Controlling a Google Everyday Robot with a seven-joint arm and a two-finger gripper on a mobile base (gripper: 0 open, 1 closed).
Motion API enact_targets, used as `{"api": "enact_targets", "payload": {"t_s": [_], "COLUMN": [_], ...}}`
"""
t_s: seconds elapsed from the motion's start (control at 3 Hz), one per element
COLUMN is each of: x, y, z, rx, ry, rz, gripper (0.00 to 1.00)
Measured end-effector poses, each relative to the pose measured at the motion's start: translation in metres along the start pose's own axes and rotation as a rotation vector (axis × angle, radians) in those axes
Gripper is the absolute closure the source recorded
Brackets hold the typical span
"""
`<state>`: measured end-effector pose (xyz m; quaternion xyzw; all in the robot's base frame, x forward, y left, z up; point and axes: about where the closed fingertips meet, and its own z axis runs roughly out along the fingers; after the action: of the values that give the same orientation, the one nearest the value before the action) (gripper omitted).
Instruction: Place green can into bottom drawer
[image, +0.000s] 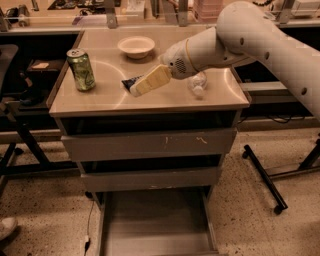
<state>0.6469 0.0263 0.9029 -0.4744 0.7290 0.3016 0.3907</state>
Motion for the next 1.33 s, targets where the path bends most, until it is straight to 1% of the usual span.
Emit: {"api": "enact_targets", "payload": {"t_s": [0.33, 0.67, 1.0, 1.33], "x": [-0.003, -0.031, -0.066, -0.066], "y": [-0.002, -0.007, 0.001, 0.001], "z": [0.016, 0.041, 0.071, 0.076], "rx": [0.018, 0.072, 0.095, 0.087], "ry": [-0.053, -0.103, -0.12, -0.132], "rz": [0.002, -0.04, -0.116, -0.117], "gripper": [0.0, 0.0, 0.0, 0.0]}}
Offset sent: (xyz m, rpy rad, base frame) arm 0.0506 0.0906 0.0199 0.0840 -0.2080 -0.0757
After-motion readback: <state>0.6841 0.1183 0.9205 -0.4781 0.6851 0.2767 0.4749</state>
